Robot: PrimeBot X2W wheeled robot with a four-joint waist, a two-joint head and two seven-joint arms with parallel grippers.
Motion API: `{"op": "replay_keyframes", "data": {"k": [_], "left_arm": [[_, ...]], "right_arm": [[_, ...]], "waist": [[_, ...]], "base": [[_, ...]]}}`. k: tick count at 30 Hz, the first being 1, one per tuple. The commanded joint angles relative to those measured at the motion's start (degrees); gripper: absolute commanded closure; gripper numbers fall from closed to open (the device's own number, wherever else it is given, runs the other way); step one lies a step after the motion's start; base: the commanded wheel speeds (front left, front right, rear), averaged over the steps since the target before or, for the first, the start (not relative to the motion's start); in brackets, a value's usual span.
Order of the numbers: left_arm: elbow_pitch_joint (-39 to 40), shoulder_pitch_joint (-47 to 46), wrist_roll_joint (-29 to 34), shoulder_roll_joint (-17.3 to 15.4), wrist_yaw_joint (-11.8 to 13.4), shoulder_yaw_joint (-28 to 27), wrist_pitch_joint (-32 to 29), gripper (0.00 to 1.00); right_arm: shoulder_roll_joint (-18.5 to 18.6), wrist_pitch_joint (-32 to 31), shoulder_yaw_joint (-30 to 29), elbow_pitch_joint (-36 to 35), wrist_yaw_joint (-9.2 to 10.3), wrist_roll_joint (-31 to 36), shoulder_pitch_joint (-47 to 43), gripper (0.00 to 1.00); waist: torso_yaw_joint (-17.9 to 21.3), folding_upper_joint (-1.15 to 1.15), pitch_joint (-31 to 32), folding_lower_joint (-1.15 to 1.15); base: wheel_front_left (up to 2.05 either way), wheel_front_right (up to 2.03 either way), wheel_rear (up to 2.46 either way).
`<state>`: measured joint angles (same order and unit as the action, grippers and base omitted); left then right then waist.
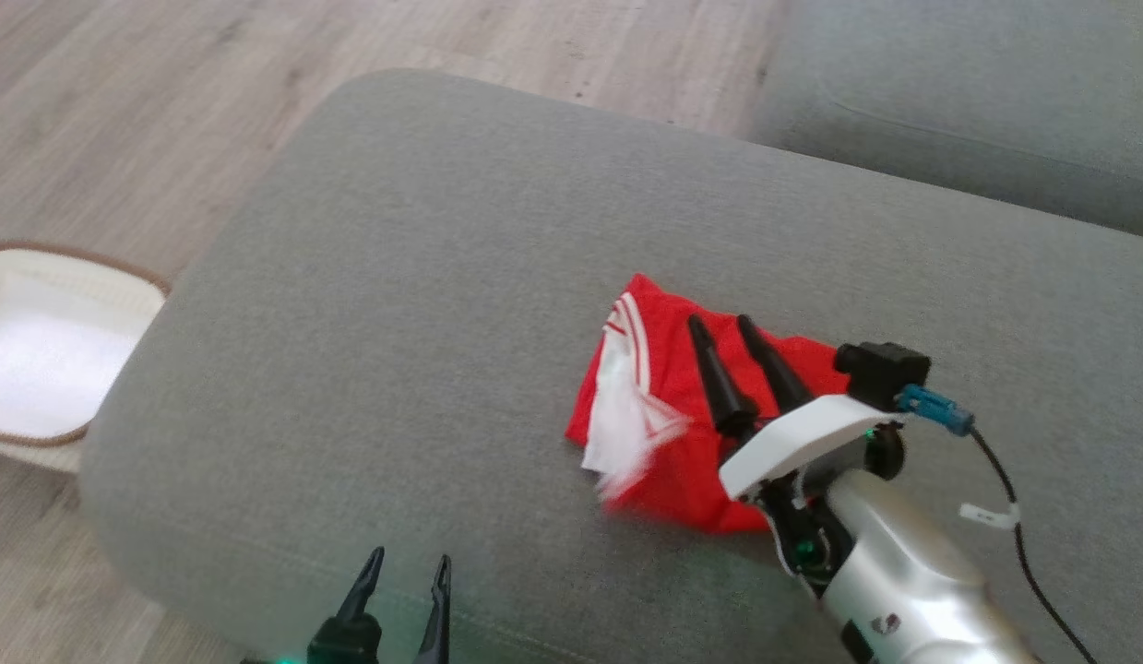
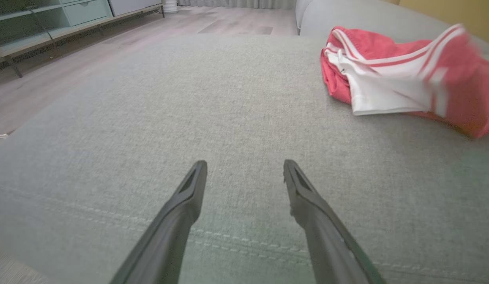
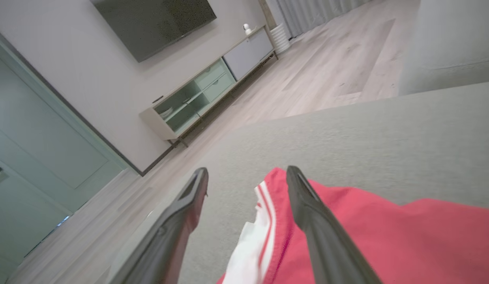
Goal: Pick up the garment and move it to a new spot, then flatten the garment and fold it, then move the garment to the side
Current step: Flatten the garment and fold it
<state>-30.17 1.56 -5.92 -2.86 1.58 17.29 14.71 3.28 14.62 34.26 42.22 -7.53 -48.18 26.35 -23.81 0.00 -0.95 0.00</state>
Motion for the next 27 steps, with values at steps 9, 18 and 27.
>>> {"op": "replay_keyframes", "data": {"k": [9, 18, 27], "left_arm": [[3.9, -3.98, -0.1, -0.02, 1.15, -2.56, 0.29, 0.0], [4.62, -4.76, 0.8, -0.03, 2.29, -6.19, 0.29, 0.0], [5.57, -1.3, 1.69, -0.05, 2.88, -9.45, 0.29, 0.0]], "right_arm": [[-0.4, 0.38, -16.9, -1.54, 0.04, 16.76, -3.31, 0.0], [-0.4, 0.38, -28.8, -6.55, 0.04, 31.2, -11.67, 0.0], [-0.4, 0.38, -28.57, -8.82, 0.04, 34.8, -17.87, 0.0]], "waist": [[9.43, 0.0, 0.47, 0.0], [17.39, 0.0, 1.17, 0.0], [21.75, 0.0, 2.83, 0.0]], "base": [[0.0, 0.0, 0.0], [0.0, 0.0, 0.0], [0.0, 0.0, 0.0]]}}
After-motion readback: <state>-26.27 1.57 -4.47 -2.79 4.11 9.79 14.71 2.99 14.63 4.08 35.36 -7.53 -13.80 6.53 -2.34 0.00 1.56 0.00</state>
